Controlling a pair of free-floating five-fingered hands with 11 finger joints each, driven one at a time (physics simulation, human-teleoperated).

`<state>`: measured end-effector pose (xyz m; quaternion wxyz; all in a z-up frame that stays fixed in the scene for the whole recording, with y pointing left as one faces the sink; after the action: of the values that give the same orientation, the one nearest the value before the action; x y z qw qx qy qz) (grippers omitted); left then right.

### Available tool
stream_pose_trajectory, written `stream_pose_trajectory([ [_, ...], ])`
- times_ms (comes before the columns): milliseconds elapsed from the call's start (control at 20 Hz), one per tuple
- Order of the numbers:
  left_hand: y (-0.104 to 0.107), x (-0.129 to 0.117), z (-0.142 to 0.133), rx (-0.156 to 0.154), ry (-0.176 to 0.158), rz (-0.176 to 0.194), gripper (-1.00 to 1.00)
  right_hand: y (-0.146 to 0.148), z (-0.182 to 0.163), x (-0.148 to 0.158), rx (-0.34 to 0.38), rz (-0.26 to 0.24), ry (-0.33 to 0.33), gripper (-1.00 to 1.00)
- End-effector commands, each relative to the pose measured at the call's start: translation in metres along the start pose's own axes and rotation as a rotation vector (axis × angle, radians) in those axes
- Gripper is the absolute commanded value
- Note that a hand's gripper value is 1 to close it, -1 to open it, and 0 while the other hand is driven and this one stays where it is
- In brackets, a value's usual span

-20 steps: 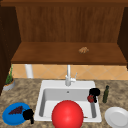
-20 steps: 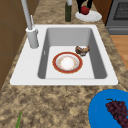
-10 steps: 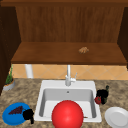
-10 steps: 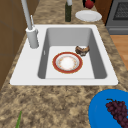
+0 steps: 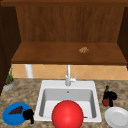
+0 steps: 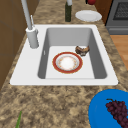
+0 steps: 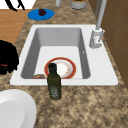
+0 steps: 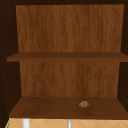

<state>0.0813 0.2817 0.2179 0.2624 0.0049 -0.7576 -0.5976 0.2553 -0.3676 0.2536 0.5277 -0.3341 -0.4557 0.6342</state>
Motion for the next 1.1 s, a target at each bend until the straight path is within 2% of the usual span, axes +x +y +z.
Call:
stream_pose_trajectory([
  [0, 0.000, 0.000, 0.000, 0.000, 0.000, 0.000, 0.00, 0.007, 0.015, -0.024, -0.022, -0.023, 0.001, 1.00],
  [300, 0.000, 0.000, 0.000, 0.000, 0.000, 0.000, 0.00, 0.034, 0.028, -0.062, -0.015, -0.045, -0.004, 1.00],
  [400, 0.000, 0.000, 0.000, 0.000, 0.000, 0.000, 0.00, 0.048, 0.026, -0.068, -0.023, -0.031, 0.002, 1.00],
  [500, 0.000, 0.000, 0.000, 0.000, 0.000, 0.000, 0.00, 0.067, 0.018, -0.070, -0.036, -0.006, 0.008, 1.00],
  [750, 0.000, 0.000, 0.000, 0.000, 0.000, 0.000, 0.00, 0.105, 0.008, -0.085, -0.045, 0.017, 0.028, 1.00],
  [1050, 0.000, 0.000, 0.000, 0.000, 0.000, 0.000, 0.00, 0.148, -0.020, -0.117, -0.040, 0.010, 0.011, 1.00],
])
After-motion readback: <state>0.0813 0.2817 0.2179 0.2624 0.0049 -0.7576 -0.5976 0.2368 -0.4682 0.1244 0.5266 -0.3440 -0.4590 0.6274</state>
